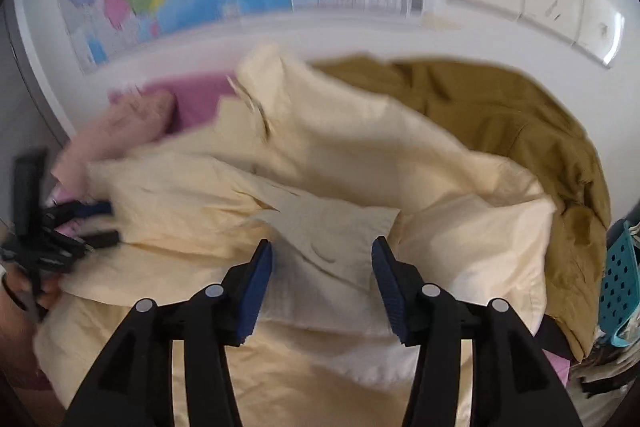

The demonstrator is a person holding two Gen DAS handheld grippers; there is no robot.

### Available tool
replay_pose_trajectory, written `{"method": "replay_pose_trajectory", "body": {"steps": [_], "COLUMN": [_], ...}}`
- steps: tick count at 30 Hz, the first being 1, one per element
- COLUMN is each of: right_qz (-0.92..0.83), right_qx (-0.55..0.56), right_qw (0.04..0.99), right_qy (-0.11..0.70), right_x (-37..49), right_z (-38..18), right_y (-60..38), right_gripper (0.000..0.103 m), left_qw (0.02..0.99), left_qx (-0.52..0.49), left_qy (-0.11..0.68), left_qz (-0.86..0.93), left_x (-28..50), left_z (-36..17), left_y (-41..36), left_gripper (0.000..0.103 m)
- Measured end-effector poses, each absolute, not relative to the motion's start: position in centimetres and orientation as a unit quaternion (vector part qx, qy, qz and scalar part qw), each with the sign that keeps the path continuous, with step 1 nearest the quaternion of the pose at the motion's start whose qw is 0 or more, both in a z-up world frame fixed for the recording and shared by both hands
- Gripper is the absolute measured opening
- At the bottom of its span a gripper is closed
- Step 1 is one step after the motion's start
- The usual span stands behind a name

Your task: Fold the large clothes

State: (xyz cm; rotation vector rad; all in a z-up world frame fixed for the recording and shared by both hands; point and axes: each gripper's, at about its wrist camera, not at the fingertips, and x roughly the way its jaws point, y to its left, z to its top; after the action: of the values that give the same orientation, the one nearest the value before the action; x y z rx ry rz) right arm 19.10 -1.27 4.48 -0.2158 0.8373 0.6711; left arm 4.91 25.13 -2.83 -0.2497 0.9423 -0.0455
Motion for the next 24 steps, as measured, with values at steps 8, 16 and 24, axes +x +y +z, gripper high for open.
{"method": "replay_pose_trajectory", "body": {"steps": [8, 16, 24], "right_qz": [0.372, 0.332, 0.348], "right_qx": [-0.189, -0.131, -0.118], "right_qw": [0.845, 0.837, 0.846], "right_qy": [0.335, 0.416, 0.387], "right_x": [14.5, 20.3, 18.4], "right_z": [5.0, 0.0, 1.7], "right_y": [2.7, 1.8, 1.1], "right_gripper": [0.048, 0.021, 0.038], "left_qw": [0.888, 0.900, 0.907], "left_qx": [-0.096, -0.082, -0.060], "left_qy": [0.450, 0.428, 0.415], "left_qz": [-0.001, 0.001, -0.015], "left_x": [5.7, 5.0, 5.0], "left_z": [-1.5, -0.1, 0.5], "left_y": [24.5, 23.6, 21.5], "left_gripper": [0.091, 0.091, 0.091]}}
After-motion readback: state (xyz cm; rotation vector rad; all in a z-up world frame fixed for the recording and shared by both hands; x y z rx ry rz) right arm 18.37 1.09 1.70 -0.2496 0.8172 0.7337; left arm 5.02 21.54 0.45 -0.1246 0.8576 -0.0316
